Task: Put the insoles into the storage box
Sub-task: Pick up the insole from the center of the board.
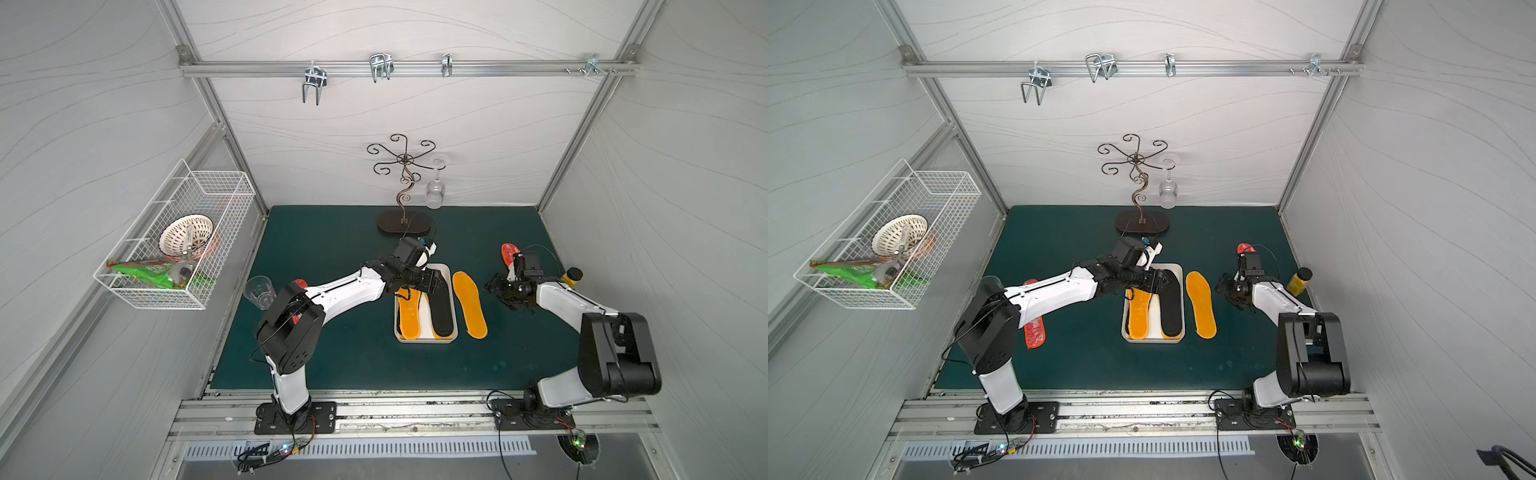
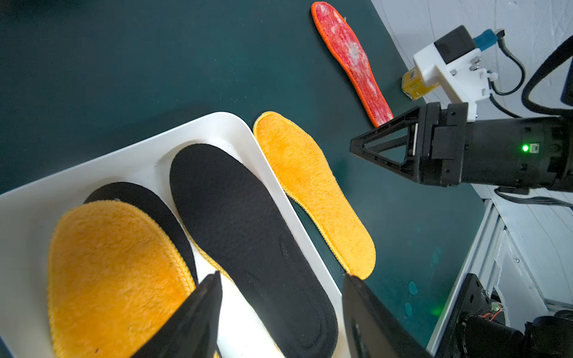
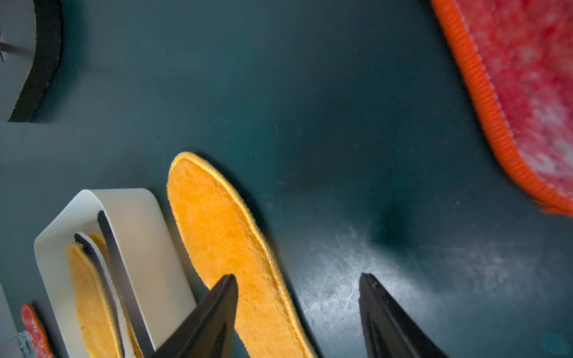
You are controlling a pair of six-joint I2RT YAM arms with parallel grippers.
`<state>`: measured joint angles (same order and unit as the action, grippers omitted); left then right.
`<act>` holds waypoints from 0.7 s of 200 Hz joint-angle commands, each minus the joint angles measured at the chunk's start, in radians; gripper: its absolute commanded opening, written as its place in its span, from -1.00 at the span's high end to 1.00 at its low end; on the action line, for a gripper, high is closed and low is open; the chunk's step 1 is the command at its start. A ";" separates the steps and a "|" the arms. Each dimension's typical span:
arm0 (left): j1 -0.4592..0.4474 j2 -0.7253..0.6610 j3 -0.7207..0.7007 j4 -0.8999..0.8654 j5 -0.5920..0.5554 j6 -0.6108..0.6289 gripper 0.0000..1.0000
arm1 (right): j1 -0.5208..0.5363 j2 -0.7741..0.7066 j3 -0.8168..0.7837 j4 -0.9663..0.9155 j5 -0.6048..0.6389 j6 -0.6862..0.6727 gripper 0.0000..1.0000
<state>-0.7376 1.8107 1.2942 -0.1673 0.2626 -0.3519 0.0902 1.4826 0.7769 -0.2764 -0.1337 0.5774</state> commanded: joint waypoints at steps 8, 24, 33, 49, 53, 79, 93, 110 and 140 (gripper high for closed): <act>0.022 0.023 0.035 0.024 0.026 -0.009 -0.33 | 0.021 0.038 0.009 0.007 0.004 -0.001 -0.27; 0.023 0.021 0.035 0.008 0.010 0.000 -0.33 | 0.026 0.062 0.015 0.009 -0.010 -0.002 -0.20; 0.023 0.019 0.031 0.005 0.003 0.002 -0.33 | 0.033 0.073 0.016 0.012 -0.013 -0.002 -0.16; 0.023 0.011 0.021 0.003 0.000 0.000 -0.33 | 0.039 0.093 0.025 0.009 -0.024 0.000 0.01; 0.023 0.007 0.017 0.005 0.000 -0.004 -0.33 | 0.041 0.096 0.024 0.009 -0.026 0.000 0.05; 0.023 -0.021 -0.011 0.017 0.000 -0.018 -0.33 | 0.045 0.106 0.022 0.003 -0.033 0.000 0.30; 0.024 -0.045 -0.030 0.018 -0.006 -0.021 -0.33 | 0.045 0.091 0.011 0.010 -0.031 0.002 0.54; 0.023 -0.079 -0.062 0.018 -0.029 -0.022 -0.33 | 0.045 0.064 0.004 0.010 -0.030 0.003 0.67; 0.023 -0.127 -0.110 0.014 -0.048 -0.022 -0.33 | 0.048 0.038 0.026 -0.026 -0.041 -0.026 0.10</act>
<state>-0.7162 1.7420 1.2045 -0.1768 0.2409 -0.3702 0.1303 1.5555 0.7841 -0.2649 -0.1627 0.5766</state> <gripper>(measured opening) 0.665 0.317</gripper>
